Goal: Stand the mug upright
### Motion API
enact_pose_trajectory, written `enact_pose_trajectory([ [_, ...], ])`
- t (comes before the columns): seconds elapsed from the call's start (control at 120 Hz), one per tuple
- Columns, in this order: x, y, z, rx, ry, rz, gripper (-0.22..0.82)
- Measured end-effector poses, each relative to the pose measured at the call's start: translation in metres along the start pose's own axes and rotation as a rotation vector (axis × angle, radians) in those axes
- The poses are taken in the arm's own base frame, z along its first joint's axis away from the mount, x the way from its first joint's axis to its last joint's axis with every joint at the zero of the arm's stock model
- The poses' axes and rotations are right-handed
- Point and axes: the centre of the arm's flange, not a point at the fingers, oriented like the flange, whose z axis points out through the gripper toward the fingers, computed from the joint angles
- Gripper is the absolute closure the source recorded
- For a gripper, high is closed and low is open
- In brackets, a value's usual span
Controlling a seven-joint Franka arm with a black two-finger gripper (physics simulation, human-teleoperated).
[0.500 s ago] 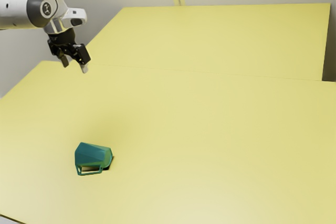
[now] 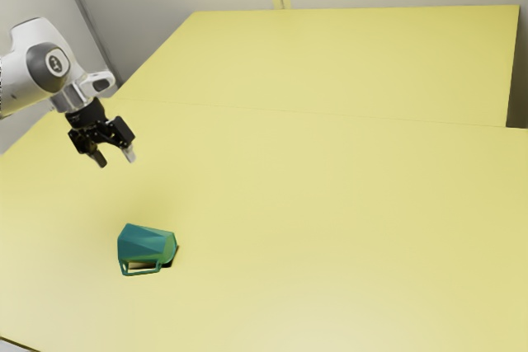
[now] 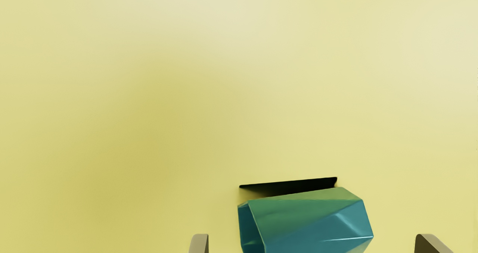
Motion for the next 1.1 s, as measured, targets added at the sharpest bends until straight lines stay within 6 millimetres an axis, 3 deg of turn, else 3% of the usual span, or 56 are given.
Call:
enact_pose_trajectory([
  [0.167,-0.004,-0.006,0.036,-0.061,-0.026,-0.003,0.0],
  [0.683,-0.034,-0.07,0.124,-0.309,-0.054,-0.128,0.0],
  [0.842,-0.038,-0.08,0.138,-0.363,-0.042,-0.139,0.0],
  [1.1,-0.055,-0.083,0.133,-0.418,-0.007,-0.113,0.0],
])
